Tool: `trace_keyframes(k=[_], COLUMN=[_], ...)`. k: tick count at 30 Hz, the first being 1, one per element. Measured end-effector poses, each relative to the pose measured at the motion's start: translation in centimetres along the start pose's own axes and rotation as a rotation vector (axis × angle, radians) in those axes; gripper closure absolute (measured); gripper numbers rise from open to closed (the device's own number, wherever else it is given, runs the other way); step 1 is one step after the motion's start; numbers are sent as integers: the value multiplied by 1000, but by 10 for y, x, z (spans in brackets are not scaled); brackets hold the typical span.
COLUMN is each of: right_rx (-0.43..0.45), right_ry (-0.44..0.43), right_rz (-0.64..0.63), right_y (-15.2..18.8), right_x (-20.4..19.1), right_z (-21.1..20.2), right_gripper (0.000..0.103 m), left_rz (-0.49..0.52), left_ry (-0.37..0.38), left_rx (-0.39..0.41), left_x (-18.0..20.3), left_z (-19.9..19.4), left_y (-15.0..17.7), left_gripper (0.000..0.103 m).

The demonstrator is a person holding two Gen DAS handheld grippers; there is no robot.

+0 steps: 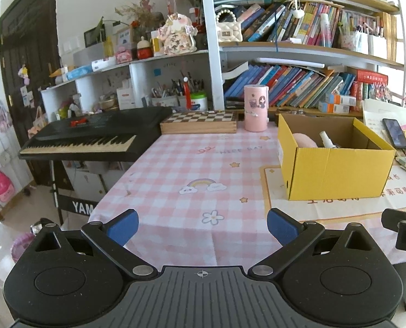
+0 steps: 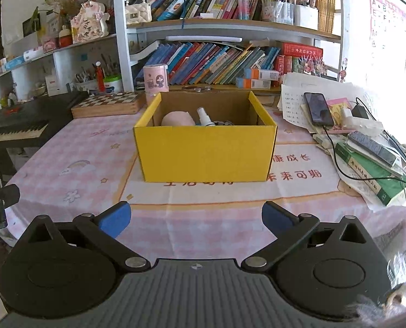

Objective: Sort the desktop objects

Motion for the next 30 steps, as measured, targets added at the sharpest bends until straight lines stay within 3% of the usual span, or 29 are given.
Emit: trace_keyframes(k=[19, 30], right_rx=[-21, -22], right_ry=[-15, -1], right_rz=[62, -17], right_y=[19, 20], right_x=[-16, -24], right_z=[-7, -10], right_gripper=[0, 0], left_rz=[63, 64], left_ry=[17, 16], left_rx=[-29, -40], left_x=[-14, -13], left_z=[-5, -4], left_y=[13, 18], left_gripper=[1, 0])
Point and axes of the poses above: each gripper's, at about its wrist camera, not at the fingertips, and z roughly the way its jaws point, x to its right, y to its underside, the point moved 7 cm from there along z, roughly the way its jaws point, and after that the axes turned 8 degrees about -z, right-handed, at the moved point
